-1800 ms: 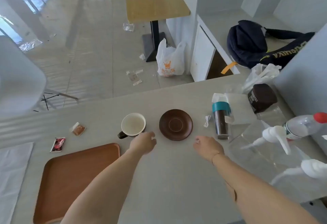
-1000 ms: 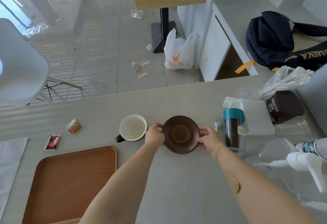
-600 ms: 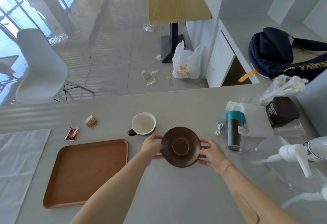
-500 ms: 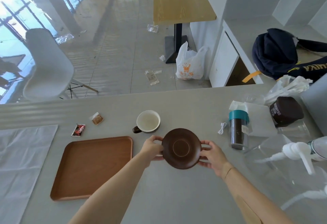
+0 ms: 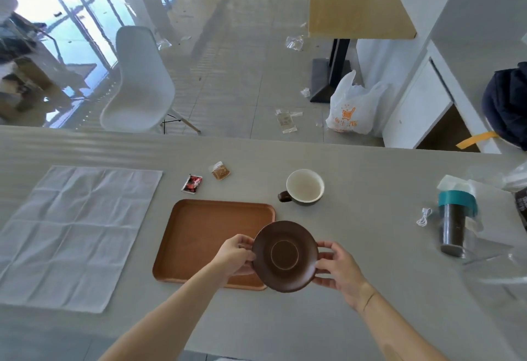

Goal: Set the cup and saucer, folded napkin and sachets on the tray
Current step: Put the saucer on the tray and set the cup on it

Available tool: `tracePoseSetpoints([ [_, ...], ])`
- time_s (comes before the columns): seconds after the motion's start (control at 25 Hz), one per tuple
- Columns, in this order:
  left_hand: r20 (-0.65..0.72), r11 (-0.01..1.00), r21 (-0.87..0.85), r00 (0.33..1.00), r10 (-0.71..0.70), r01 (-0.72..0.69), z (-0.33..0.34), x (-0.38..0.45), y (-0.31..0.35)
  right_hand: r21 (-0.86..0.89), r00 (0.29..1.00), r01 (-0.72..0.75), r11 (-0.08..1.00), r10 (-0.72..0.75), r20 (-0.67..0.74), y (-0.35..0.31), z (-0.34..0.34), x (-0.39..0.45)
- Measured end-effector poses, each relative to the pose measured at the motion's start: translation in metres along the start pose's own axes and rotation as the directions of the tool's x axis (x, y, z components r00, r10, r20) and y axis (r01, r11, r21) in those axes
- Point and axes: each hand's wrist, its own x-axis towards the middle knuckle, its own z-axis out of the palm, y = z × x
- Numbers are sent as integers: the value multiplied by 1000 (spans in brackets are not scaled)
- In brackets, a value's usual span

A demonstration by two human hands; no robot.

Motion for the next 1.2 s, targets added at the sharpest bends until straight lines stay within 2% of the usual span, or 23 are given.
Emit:
tracePoseSetpoints([
  [0.2,-33,999,30,999,16,-15,-56,16,-10,-19,999,-10,1000,9,-42,6,59,16],
  [0.48,-65,987,147,996,68,-58,-91,39,-17,-37,981,15,999,-22,-195,22,111,39],
  [0.8,-80,970,222,990,119,-99,-94,52,-25,-130,953,-2,991,-38,-301,32,120,58],
  [1.2,-88,958,247,982,169,-143,-91,54,-25,-280,932,23,960,-122,-342,33,116,66],
])
